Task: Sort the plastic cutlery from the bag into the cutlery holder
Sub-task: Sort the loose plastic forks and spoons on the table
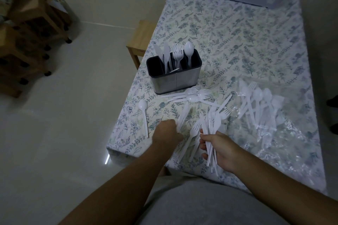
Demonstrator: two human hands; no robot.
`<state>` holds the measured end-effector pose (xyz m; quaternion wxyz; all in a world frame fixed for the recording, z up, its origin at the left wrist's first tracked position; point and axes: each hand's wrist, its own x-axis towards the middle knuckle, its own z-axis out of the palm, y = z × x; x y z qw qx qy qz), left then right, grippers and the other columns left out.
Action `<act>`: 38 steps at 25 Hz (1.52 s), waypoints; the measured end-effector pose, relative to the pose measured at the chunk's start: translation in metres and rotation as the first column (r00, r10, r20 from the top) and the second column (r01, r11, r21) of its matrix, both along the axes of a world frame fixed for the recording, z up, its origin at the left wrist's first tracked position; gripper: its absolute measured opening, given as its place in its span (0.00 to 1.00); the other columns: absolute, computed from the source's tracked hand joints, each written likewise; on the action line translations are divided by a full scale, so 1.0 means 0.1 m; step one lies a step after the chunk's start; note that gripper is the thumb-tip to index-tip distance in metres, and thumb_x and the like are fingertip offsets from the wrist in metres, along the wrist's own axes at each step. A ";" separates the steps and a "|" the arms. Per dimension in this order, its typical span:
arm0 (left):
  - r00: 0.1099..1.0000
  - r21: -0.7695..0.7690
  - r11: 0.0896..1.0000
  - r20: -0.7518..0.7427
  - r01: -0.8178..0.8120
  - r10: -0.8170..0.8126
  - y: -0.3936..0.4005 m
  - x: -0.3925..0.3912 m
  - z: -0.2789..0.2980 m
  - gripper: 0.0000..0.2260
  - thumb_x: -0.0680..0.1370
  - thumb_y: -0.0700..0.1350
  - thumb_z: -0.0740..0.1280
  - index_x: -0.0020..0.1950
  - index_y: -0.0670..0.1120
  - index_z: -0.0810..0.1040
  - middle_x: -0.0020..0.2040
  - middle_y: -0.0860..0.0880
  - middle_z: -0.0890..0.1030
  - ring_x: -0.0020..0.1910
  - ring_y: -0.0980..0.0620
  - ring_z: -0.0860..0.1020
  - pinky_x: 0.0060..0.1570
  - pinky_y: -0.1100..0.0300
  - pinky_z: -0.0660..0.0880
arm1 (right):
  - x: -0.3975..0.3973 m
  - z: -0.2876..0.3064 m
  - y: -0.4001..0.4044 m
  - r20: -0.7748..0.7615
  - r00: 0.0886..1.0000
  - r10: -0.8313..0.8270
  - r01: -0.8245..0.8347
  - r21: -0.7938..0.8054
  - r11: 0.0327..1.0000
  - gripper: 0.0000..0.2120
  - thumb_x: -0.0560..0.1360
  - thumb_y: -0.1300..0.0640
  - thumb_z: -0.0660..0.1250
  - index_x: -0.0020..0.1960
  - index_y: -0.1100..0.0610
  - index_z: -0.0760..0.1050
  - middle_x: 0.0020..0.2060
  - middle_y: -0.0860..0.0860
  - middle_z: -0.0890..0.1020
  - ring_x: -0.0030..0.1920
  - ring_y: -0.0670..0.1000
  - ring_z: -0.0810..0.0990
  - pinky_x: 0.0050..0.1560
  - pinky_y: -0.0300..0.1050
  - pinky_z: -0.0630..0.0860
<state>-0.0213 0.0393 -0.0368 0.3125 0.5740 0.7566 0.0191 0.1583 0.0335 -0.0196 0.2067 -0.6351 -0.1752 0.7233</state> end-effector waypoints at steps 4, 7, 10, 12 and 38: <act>0.979 -0.014 0.990 0.147 -0.141 0.141 -0.03 -0.06 0.02 0.12 0.68 0.43 0.78 0.34 0.43 0.75 0.30 0.49 0.76 0.28 0.53 0.74 0.27 0.63 0.70 | 0.01 -0.02 0.00 -0.014 1.000 -0.016 0.016 0.002 1.000 0.14 0.78 0.63 0.69 0.63 0.61 0.76 0.42 0.56 0.80 0.38 0.52 0.78 0.34 0.46 0.75; 0.931 -0.043 0.967 0.263 -0.251 0.254 -0.07 -0.15 0.04 0.11 0.67 0.41 0.78 0.35 0.37 0.79 0.30 0.43 0.81 0.25 0.50 0.77 0.28 0.58 0.78 | 0.02 0.00 0.01 -0.039 0.998 -0.043 0.043 -0.005 0.999 0.09 0.77 0.68 0.68 0.57 0.61 0.77 0.41 0.57 0.79 0.38 0.53 0.77 0.33 0.47 0.77; 0.857 -0.075 0.956 0.428 -0.282 0.287 -0.13 -0.12 0.15 0.10 0.69 0.41 0.79 0.39 0.35 0.82 0.34 0.39 0.84 0.31 0.44 0.84 0.33 0.49 0.84 | -0.03 0.06 0.05 -0.124 0.989 -0.078 0.078 0.002 0.997 0.10 0.77 0.64 0.71 0.57 0.61 0.75 0.41 0.57 0.80 0.41 0.53 0.80 0.42 0.52 0.80; 0.778 -0.138 0.958 0.559 -0.253 0.286 -0.18 -0.01 0.28 0.07 0.70 0.38 0.78 0.42 0.35 0.84 0.37 0.39 0.85 0.35 0.41 0.86 0.38 0.45 0.84 | -0.09 0.06 0.08 -0.161 0.984 -0.078 0.079 -0.001 0.997 0.27 0.73 0.56 0.78 0.66 0.62 0.70 0.54 0.56 0.81 0.54 0.55 0.81 0.55 0.56 0.79; -0.167 -0.588 0.551 0.758 -0.592 0.630 -0.04 0.91 0.61 0.22 0.84 0.61 0.52 0.65 0.46 0.72 0.53 0.48 0.79 0.54 0.50 0.79 0.61 0.47 0.76 | -0.14 0.24 0.31 -0.206 0.909 -0.362 0.392 0.132 0.910 0.08 0.81 0.59 0.68 0.53 0.64 0.78 0.37 0.55 0.82 0.38 0.53 0.83 0.42 0.49 0.83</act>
